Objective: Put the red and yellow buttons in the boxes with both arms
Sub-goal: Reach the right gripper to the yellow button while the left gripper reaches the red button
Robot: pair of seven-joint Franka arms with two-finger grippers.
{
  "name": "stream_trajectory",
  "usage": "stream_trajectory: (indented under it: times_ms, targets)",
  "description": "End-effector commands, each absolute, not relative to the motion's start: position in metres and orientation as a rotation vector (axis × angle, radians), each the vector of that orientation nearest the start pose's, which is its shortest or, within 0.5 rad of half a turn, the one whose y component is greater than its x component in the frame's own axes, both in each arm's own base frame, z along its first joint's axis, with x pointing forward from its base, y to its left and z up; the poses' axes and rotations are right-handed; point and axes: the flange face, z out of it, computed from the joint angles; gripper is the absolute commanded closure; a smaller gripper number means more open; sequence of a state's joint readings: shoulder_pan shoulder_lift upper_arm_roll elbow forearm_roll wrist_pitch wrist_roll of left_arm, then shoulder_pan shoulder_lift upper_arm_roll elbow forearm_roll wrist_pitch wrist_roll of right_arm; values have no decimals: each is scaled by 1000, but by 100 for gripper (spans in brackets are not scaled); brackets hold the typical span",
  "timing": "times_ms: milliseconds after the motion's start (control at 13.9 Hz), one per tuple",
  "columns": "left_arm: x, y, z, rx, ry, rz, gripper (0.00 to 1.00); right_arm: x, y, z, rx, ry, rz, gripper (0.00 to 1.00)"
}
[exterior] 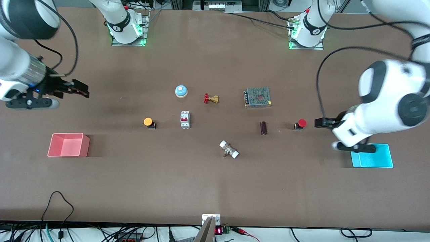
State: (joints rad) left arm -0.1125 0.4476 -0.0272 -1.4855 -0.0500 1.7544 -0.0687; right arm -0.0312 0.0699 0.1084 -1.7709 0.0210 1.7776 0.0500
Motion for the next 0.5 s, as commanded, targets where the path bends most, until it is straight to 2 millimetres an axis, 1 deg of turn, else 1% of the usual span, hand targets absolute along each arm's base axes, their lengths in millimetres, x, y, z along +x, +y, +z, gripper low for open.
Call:
stream_trajectory:
  times_ms: [0,144,216,288,432]
  targets:
    - [631,-92,348,-3228,67,268,0,562,56,479,-3106,-35,45,0]
    - [621,-89,321,-3223,66,276,0,561,65,463,-3103,28,4,0]
    - [616,-87,311,-3222,57,286,0,558,78,452,-3101,61,-15,0]
    - [611,-84,298,-3219,49,292,0,553,98,438,-3098,80,-46,0]
    - [603,-81,279,-3217,32,290,0,551,123,413,-3078,111,-136,0]
